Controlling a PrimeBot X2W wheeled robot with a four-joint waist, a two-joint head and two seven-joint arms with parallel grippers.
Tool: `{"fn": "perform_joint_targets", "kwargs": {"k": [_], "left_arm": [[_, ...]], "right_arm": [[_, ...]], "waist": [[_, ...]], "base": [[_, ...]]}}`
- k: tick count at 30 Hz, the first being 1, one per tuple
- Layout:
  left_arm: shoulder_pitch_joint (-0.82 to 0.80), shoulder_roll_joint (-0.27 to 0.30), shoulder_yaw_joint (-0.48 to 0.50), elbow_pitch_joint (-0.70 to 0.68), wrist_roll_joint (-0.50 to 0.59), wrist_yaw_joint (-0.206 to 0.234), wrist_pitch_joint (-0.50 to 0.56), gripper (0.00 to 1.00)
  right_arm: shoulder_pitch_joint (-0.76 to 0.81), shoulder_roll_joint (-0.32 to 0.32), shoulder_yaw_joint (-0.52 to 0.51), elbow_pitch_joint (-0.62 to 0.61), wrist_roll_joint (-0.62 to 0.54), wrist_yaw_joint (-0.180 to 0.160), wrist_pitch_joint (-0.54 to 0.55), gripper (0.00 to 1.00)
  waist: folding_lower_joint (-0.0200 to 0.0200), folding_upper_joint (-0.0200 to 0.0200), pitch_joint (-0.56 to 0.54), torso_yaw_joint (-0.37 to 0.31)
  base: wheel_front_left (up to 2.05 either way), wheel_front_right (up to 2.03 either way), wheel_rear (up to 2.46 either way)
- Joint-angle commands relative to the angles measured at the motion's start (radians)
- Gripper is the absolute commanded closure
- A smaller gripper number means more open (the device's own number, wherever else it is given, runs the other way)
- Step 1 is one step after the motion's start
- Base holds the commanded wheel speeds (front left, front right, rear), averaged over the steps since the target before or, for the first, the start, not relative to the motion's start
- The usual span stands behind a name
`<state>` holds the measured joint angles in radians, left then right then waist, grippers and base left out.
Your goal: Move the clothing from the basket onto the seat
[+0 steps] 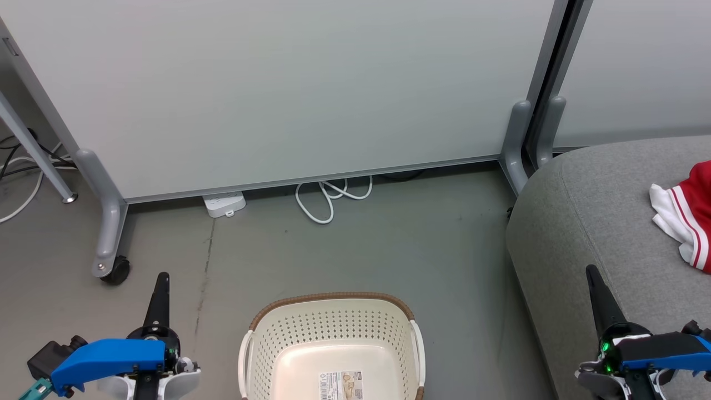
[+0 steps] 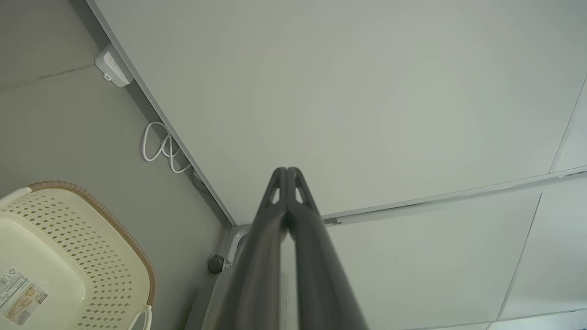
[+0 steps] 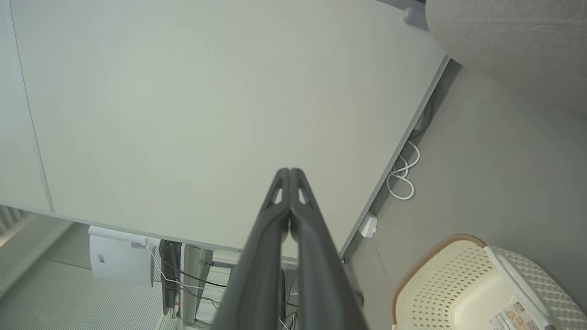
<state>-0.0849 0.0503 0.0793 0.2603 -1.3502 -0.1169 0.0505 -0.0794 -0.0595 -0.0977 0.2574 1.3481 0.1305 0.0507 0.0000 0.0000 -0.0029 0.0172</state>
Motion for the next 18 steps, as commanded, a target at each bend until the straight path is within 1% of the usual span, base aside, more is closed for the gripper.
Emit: {"fn": "perform_joint_targets", "kwargs": {"k": [1, 18], "left_arm": [[-0.018, 0.0, 0.005, -0.008, -0.022, -0.008, 0.005, 1.0], [-0.026, 0.0, 0.025, -0.013, -0.156, -0.013, 0.039, 1.0]], "right_arm": [[-0.022, 0.002, -0.003, -0.008, 0.022, 0.0, 0.005, 1.0], [-0.029, 0.007, -0.012, -0.011, 0.158, 0.0, 0.038, 1.0]], "waist": [[0.0, 0.0, 0.0, -0.001], [0.0, 0.0, 0.003, -0.009]], "base": [[0.0, 0.0, 0.0], [0.0, 0.0, 0.0]]}}
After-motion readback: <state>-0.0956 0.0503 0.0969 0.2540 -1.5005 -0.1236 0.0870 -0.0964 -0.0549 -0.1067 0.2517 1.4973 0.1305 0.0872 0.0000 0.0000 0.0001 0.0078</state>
